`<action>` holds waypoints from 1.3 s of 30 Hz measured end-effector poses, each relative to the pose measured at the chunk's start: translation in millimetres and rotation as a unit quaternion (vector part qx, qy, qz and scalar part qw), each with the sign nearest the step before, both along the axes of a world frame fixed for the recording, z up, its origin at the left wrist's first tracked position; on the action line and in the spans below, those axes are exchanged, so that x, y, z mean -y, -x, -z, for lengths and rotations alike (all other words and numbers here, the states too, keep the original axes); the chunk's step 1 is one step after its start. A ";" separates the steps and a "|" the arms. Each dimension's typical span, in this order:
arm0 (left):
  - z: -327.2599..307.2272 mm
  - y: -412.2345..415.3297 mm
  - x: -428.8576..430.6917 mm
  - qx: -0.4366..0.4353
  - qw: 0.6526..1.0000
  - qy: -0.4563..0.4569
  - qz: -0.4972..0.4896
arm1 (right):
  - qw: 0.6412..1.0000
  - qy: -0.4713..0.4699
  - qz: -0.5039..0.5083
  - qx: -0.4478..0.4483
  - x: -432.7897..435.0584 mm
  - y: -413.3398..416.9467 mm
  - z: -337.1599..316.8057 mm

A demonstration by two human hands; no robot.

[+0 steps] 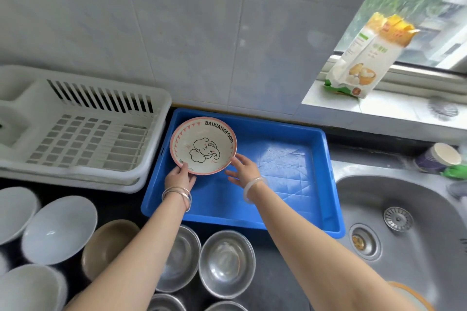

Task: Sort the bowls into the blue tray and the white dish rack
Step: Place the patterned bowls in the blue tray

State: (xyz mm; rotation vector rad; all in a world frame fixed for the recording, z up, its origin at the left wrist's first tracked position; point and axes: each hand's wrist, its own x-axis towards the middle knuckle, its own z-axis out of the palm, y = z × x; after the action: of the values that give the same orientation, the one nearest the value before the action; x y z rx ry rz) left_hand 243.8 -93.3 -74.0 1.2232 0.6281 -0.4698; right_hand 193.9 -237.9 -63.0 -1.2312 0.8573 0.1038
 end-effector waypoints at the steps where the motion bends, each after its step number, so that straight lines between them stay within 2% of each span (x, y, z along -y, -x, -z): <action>1: -4.9 6.7 1.1 -0.006 1.000 0.007 -0.002 | 1.000 0.020 -0.011 0.005 3.1 6.2 -3.1; 7: -38.6 71.1 22.8 0.020 0.995 0.020 0.097 | 0.987 0.152 -0.033 0.037 34.6 84.2 -30.1; 12: -66.4 164.6 79.7 0.023 0.975 0.027 0.220 | 0.951 0.308 -0.019 -0.002 69.3 198.2 -45.2; 15: -64.2 226.9 118.0 0.027 0.933 -0.025 0.358 | 0.911 0.407 -0.015 -0.060 94.9 270.3 -47.1; 18: -49.4 278.7 139.5 0.057 0.860 -0.083 0.500 | 0.875 0.463 0.008 -0.142 119.4 337.1 -43.9; 20: -41.5 304.1 146.8 0.049 0.820 -0.101 0.561 | 0.856 0.479 0.008 -0.193 130.7 374.7 -40.3; 23: -29.6 326.0 153.5 0.016 0.785 -0.113 0.609 | 0.871 0.433 0.031 -0.231 137.5 414.5 -31.9; 25: -24.2 332.8 156.8 -0.020 0.794 -0.099 0.599 | 0.887 0.385 0.074 -0.244 137.9 430.9 -24.5; 28: -22.4 337.8 160.8 -0.065 0.824 -0.057 0.560 | 0.890 0.359 0.114 -0.257 134.7 443.4 -16.1; 33: -22.7 337.3 159.1 -0.020 0.829 -0.093 0.552 | 0.884 0.374 0.135 -0.245 129.2 440.6 -17.3; 39: -43.0 296.4 147.8 0.011 0.869 -0.074 0.489 | 0.881 0.409 0.131 -0.197 128.8 402.7 -43.1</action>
State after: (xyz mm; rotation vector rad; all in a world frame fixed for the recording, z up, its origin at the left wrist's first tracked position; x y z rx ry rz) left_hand -52.6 -241.1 -31.0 1.6505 -0.0394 -1.2651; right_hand -208.8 -366.7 -19.9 -1.8992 1.5056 -0.2678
